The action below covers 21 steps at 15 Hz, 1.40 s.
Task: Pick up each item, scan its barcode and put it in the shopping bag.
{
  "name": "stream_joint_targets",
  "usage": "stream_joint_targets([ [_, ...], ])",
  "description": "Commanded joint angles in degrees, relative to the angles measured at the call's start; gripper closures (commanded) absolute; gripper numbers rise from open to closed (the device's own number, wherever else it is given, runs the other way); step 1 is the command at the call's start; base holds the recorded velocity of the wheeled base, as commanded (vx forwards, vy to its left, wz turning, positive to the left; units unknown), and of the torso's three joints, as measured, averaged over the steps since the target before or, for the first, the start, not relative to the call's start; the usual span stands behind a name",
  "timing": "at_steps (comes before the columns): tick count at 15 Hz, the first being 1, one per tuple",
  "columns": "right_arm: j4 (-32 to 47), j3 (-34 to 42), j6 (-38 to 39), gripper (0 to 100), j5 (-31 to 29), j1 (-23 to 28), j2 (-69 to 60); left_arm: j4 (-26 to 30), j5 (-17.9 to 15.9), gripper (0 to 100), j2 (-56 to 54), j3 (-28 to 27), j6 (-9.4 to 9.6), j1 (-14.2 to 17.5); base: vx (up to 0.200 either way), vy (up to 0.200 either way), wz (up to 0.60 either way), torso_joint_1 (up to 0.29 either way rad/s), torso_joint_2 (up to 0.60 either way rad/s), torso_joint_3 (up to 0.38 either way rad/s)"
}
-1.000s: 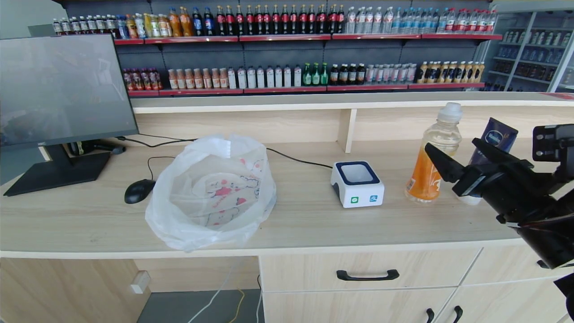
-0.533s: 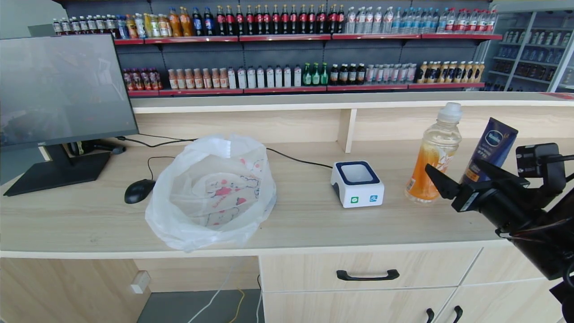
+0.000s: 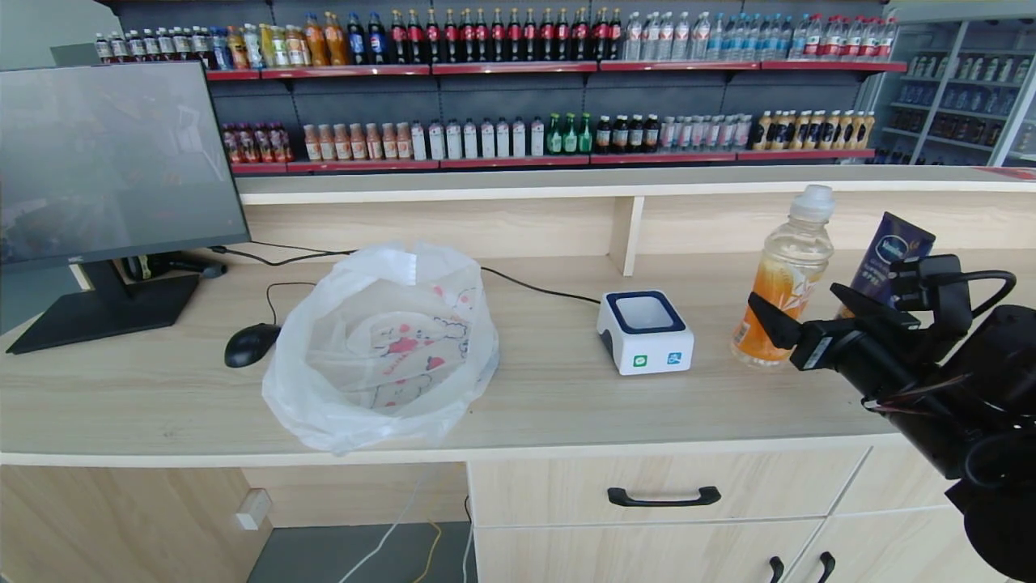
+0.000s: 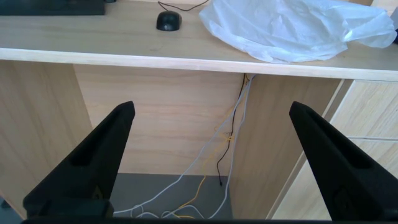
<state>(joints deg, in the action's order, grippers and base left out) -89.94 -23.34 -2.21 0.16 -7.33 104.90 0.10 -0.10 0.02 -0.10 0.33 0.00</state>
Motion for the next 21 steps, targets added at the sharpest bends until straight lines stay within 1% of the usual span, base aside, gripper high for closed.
stream_joint_targets([
  [1, -0.1, -1.3, 0.0, 0, 0.0, 0.6, 2.0, 0.0, 0.0, 0, 0.0, 0.0, 0.02, 0.0, 0.0, 0.0, 0.0, 0.0, 0.0, 0.0],
  [6, -0.1, -3.9, 0.9, 0, 0.0, 1.3, 4.3, 0.0, 0.0, 0, 0.0, 0.0, 0.02, 0.0, 0.0, 0.0, 0.0, 0.0, 0.0, 0.0],
  [9, -0.1, -6.7, 1.0, 0, 0.0, 3.1, 6.3, 0.0, 0.0, 0, 0.0, 0.0, 0.02, 0.0, 0.0, 0.0, 0.0, 0.0, 0.0, 0.0],
  [11, -0.1, -6.9, 1.1, 0, 0.1, 4.4, 6.6, 0.0, 0.0, 0, 0.0, 0.0, 0.02, 0.0, 0.0, 0.0, 0.0, 0.0, 0.0, 0.0],
  [15, -0.1, -8.0, 1.1, 0, 0.1, 3.5, 8.0, 0.0, 0.0, 0, 0.0, 0.0, 0.02, 0.0, 0.0, 0.0, 0.0, 0.0, 0.0, 0.0],
  [19, -0.1, -10.9, 1.2, 0, 0.2, 3.6, 10.3, 0.0, 0.0, 0, 0.0, 0.0, 0.02, 0.0, 0.0, 0.0, 0.0, 0.0, 0.0, 0.0],
  [21, -0.1, -13.7, 1.2, 0, 0.2, 3.6, 12.3, 0.0, 0.0, 0, 0.0, 0.0, 0.02, 0.0, 0.0, 0.0, 0.0, 0.0, 0.0, 0.0],
])
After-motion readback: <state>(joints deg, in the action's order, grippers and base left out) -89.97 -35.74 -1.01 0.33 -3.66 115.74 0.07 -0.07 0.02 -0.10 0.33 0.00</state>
